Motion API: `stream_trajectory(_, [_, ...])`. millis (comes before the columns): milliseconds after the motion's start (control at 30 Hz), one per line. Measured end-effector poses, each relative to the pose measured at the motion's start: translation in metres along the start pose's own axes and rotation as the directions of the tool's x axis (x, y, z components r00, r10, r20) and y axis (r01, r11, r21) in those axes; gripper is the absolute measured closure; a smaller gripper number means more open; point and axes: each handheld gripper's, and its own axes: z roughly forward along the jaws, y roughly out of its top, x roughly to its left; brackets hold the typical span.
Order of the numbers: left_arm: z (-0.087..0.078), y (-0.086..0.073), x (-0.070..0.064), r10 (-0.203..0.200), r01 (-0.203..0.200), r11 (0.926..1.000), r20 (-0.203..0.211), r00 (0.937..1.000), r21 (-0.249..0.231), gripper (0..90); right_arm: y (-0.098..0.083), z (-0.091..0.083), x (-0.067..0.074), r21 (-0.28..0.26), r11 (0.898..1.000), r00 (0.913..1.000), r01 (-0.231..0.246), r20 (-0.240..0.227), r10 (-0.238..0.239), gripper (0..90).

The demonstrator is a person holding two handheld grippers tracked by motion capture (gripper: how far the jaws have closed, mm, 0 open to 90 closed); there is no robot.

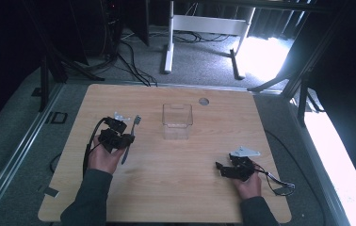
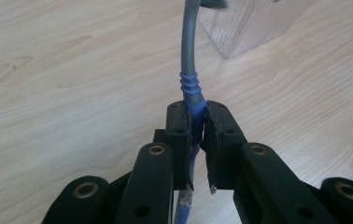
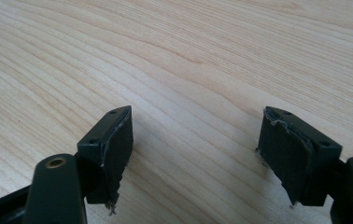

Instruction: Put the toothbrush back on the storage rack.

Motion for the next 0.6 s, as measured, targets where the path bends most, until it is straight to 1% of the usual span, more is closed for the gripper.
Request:
stream_trajectory(33, [-0.0002,0.0002,-0.0002,-0.001,0.001,1.0000,0.000,1.0000,-0.005,80.7,0.0000,0.0000,0.0000,0.000,1.000,1.0000,0.000,0.000,0.000,26.2])
stream_trajectory(67, [-0.0010,0.0006,-0.0005,0.004,-0.004,0.9998,0.002,1.0000,-0.020,80.7,0.0000,0.0000,0.0000,0.000,1.000,1.0000,0.000,0.000,0.000,26.2])
stream_trajectory(333, [-0.0027,0.0011,-0.0016,0.029,-0.029,0.9979,-0.002,0.9996,-0.057,80.7,0.0000,0.0000,0.0000,0.000,1.000,1.0000,0.000,0.000,0.000,26.2])
stream_trajectory(600, [-0.0042,0.0008,-0.0023,0.040,-0.039,0.9919,0.002,0.9992,-0.121,80.7,0.0000,-0.0001,0.0000,0.001,1.000,1.0000,0.000,0.000,0.000,26.2])
